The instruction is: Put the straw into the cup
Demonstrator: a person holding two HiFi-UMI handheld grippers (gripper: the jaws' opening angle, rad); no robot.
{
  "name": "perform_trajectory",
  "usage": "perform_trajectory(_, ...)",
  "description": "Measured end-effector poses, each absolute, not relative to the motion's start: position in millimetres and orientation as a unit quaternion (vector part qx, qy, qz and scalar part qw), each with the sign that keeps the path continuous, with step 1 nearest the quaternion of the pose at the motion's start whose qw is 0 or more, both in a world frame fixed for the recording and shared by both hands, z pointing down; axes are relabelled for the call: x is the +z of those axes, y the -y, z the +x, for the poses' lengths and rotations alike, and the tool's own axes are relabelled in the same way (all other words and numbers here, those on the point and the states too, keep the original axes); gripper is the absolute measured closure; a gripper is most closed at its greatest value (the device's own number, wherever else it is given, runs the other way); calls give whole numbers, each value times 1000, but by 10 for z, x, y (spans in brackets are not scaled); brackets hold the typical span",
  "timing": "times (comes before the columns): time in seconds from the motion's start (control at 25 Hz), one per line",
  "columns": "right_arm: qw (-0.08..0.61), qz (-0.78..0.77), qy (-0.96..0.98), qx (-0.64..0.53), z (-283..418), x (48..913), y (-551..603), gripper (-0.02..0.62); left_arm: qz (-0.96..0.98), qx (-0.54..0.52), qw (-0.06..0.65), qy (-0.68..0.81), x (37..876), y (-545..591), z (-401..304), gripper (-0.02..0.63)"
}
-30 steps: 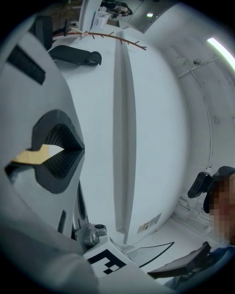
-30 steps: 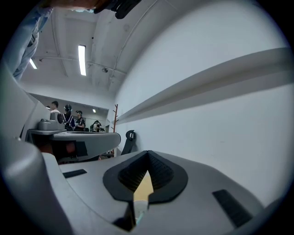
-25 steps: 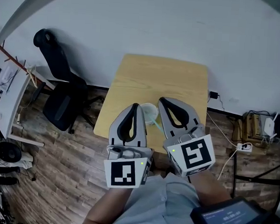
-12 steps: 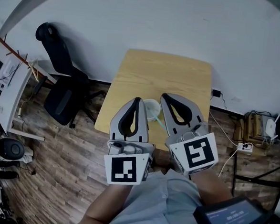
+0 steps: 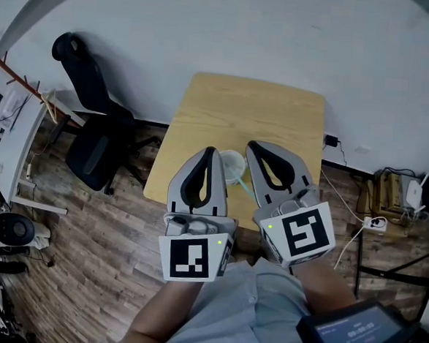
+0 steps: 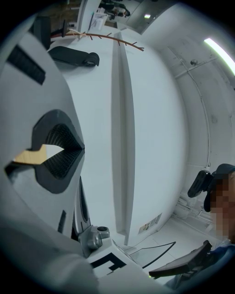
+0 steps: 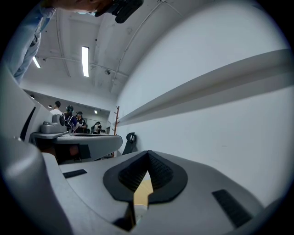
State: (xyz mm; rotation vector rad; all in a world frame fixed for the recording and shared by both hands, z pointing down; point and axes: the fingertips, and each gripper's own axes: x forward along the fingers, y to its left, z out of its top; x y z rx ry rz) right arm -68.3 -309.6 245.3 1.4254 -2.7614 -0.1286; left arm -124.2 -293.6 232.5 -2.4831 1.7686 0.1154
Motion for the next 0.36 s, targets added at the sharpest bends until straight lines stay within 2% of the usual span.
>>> perform_trajectory(0.36,23,457,888,-37,-685,2512,3109,597,-813,40,44,-580,2355,2962,-1250,609)
